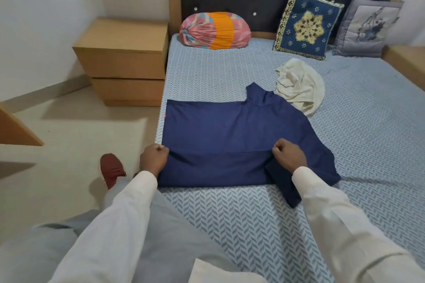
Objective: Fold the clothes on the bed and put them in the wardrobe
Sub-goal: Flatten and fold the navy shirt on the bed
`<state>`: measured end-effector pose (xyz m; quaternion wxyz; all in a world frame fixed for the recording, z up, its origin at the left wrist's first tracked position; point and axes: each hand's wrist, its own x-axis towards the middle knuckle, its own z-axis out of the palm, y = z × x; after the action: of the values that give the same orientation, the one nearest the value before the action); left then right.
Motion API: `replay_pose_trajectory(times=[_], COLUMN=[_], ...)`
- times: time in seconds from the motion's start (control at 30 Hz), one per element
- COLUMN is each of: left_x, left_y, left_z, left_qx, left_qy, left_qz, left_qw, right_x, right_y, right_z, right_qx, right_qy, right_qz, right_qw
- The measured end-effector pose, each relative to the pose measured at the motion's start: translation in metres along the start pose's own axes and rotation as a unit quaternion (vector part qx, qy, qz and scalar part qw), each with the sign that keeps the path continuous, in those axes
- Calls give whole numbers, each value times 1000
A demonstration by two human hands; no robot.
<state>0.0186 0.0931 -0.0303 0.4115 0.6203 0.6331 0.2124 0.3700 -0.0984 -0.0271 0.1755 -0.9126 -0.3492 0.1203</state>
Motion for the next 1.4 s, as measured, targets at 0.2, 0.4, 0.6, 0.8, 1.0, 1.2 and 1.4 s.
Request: replay_pose_trajectory(times=[0.2,0.4,0.6,0.8,1.0,1.2,1.4], left_x=[24,7,-48,-56,-41,-26,15], left_y=[-1,2,33,28,30,41,23], left_z=[11,39,111,139,142,139,110], left_qx=[35,229,253,313,282,314,405], left_qy=[20,100,-193,-306,-315,-203,-60], left_qz=[-50,103,341,301,257,269,311], left_qw=[998,963,885,847,869,888,858], right_x=[28,20,-27,-33,61,104,65], right_y=[-8,9,27,48,35,63,137], right_z=[14,16,-1,-1,-64,-124,-77], right_qx=[-27,-33,-128,-246,-118,132,82], right_qy=[-31,25,-126,-276,-101,162,-160], right_qz=[8,-40,-31,-47,-43,71,190], right_qw=[999,998,983,928,987,975,965])
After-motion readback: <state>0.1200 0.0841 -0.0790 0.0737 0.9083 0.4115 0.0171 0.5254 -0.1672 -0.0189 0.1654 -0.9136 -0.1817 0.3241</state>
